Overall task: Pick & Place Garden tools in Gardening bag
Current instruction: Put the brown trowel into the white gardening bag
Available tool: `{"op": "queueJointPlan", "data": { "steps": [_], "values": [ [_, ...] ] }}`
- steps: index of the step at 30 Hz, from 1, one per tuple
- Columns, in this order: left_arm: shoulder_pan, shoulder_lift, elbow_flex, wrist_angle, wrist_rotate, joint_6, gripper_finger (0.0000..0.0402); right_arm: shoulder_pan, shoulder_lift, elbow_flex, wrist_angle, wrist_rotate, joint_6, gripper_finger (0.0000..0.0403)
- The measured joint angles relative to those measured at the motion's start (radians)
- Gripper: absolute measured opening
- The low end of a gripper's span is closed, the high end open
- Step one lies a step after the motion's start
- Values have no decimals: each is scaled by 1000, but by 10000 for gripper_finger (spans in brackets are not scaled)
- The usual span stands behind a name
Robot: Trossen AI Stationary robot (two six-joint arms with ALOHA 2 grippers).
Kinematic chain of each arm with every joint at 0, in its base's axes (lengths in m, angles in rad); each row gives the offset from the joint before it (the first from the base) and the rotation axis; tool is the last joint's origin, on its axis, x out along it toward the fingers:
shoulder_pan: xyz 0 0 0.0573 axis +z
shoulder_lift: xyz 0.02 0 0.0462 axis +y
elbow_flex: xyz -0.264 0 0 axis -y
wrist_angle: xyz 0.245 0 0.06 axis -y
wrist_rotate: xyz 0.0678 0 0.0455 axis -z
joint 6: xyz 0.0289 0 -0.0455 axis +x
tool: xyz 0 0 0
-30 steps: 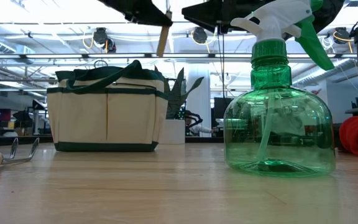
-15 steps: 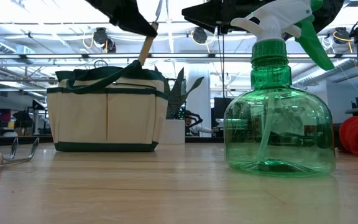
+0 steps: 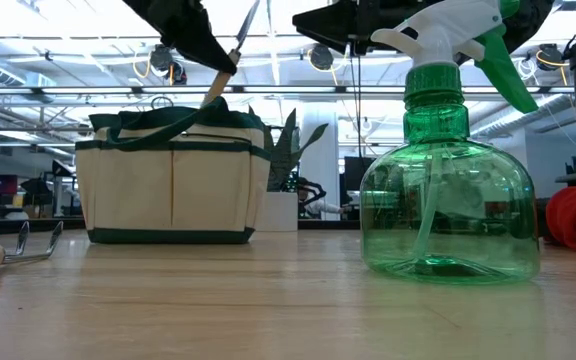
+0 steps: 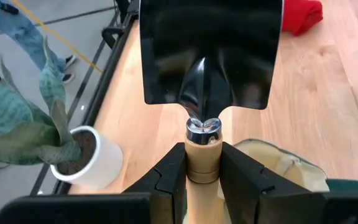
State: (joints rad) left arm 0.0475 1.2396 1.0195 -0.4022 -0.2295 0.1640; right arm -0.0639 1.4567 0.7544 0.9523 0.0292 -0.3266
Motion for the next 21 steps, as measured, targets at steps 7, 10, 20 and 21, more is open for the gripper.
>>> {"op": "queueJointPlan", "data": {
  "steps": [7, 10, 20, 21],
  "values": [
    [0, 1, 0, -101, 20, -67, 85, 0, 0, 0, -1, 0, 0, 194],
    [0, 2, 0, -133, 20, -89, 85, 0, 0, 0, -1, 0, 0, 194],
    [0, 2, 0, -198, 21, -122, 85, 0, 0, 0, -1, 0, 0, 194],
    [0, 2, 0, -207, 21, -124, 85, 0, 0, 0, -1, 0, 0, 194]
  ]
}}
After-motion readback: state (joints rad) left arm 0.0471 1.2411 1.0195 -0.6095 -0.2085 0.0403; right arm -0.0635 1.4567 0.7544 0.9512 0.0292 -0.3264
